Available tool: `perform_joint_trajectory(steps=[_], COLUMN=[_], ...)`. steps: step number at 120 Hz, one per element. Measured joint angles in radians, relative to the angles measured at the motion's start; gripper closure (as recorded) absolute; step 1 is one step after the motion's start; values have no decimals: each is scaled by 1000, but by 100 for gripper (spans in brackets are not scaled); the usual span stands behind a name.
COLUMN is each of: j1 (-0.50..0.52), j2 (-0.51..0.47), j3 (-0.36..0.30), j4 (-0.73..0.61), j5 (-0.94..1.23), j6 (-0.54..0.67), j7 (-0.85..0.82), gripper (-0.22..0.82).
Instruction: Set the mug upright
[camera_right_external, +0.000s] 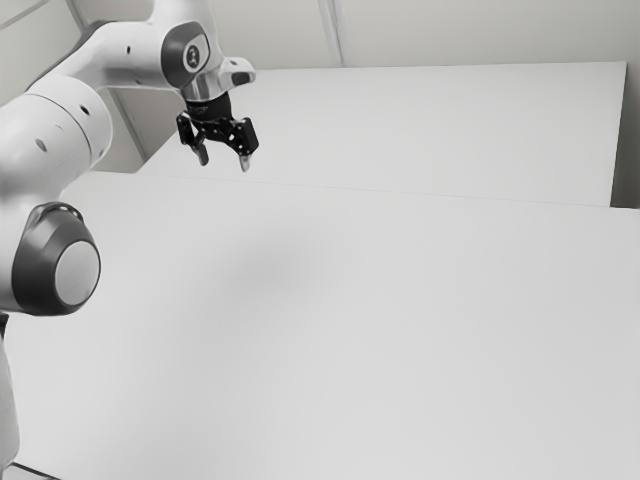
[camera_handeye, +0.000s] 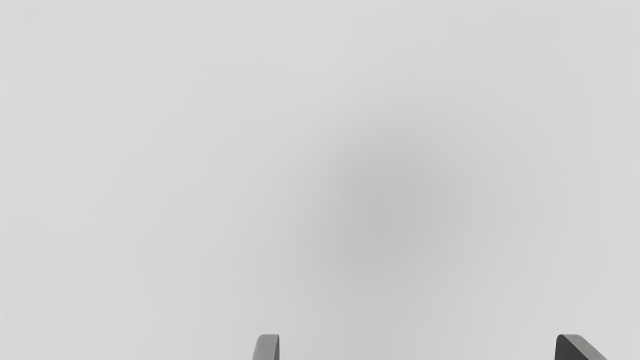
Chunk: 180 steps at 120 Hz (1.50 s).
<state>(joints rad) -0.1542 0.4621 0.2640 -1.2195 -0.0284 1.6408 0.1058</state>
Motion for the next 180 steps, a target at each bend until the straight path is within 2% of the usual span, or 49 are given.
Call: perform_joint_trajectory(steps=[16, 32, 51, 63, 79, 100, 107, 121, 154, 180], j1=[5, 22, 140, 246, 410, 538, 588, 677, 765, 813], j2=[-9, -35, -8, 36, 143, 259, 320, 378, 437, 445], j3=[-8, -4, 9, 6, -4, -10, -26, -50, -52, -53], j4=[-8, -19, 12, 55, 172, 235, 287, 326, 377, 387], j5=[8, 10, -2, -17, -62, -126, -148, -168, -171, -171], j6=[15, -26, -42, -37, -10, 87, 115, 168, 228, 239], j7=[4, 6, 52, 100, 183, 297, 333, 401, 521, 588], gripper=[0, 0, 0, 0, 0, 0, 0, 0, 0, 0])
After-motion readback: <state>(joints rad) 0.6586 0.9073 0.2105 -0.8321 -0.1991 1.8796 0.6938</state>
